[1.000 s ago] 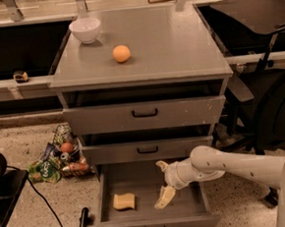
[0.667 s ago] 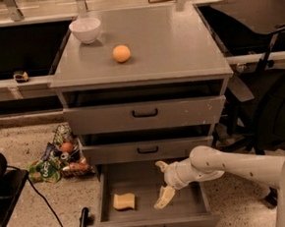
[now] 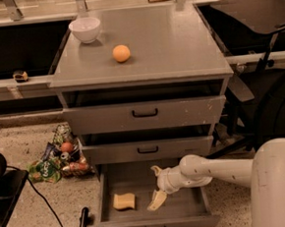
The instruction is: Pick sponge from bottom drawer and place on counter
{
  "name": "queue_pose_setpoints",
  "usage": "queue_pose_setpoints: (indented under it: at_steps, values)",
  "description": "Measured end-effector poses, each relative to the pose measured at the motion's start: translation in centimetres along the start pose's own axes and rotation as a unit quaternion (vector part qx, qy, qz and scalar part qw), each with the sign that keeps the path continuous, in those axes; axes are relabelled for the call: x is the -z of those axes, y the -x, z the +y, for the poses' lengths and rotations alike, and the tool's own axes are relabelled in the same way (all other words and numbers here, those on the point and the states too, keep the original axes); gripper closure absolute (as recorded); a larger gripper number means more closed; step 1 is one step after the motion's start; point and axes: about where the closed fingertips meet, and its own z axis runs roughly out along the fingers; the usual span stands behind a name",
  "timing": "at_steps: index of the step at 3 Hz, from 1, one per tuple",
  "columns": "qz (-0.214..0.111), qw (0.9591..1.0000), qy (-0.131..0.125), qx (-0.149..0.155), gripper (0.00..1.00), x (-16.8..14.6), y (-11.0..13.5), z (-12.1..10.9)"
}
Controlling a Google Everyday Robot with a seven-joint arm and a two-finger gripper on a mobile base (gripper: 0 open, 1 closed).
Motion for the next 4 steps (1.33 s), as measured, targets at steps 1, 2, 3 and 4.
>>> queue_pose_setpoints:
  at_steps: [1, 2, 3, 4]
  values:
    - [-0.018, 0.9998, 0.005, -0.006, 0.00, -6.2, -2.2, -0.1]
    - [-0.038, 0.9992, 0.009, -0.012, 0.00, -11.9, -3.9, -0.6]
    - [-0.054, 0.9983, 0.020, -0.007, 0.00, -16.0, -4.2, -0.6]
    - [-0.061, 0.9977, 0.028, -0.004, 0.00, -19.6, -4.4, -0.7]
